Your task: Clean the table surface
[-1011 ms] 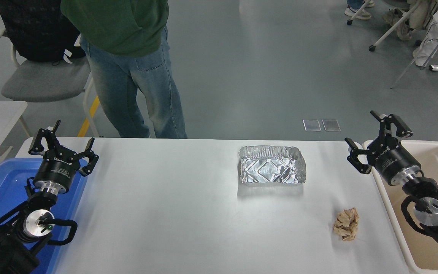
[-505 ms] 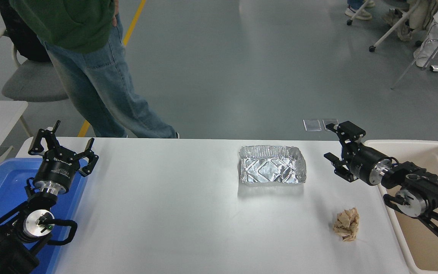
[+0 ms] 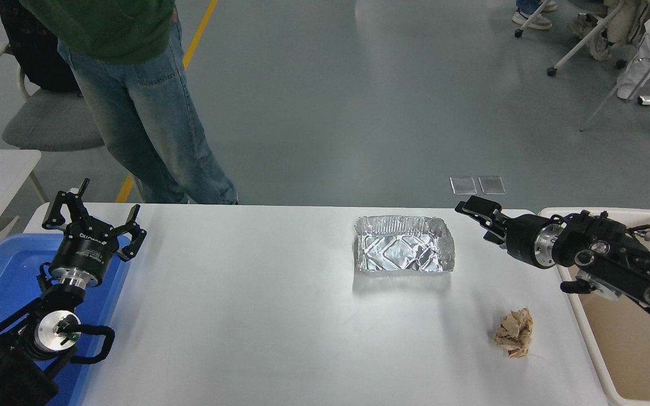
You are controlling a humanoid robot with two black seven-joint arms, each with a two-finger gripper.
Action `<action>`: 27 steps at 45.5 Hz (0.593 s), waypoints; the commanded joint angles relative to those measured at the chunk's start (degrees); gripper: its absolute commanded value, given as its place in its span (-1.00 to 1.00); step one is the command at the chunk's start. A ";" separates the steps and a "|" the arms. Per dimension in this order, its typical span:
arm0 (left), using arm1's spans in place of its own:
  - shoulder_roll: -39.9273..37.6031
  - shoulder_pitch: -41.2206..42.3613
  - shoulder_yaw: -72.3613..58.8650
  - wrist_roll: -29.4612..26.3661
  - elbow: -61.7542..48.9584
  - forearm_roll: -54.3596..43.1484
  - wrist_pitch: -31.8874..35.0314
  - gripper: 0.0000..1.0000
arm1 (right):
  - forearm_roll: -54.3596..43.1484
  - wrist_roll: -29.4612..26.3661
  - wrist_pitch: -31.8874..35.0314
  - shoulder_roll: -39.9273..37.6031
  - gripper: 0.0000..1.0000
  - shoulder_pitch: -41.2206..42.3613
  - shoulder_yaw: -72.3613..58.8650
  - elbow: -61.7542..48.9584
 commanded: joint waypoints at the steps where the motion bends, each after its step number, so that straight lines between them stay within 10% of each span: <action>1: 0.03 0.00 -0.01 0.00 0.00 0.00 0.03 0.98 | -8.70 0.38 -3.08 0.33 0.98 3.05 -5.62 0.26; 27: -0.05 0.00 -0.01 0.00 0.00 0.00 -0.05 0.98 | -12.75 2.41 -16.71 12.10 0.98 6.74 -24.34 -10.63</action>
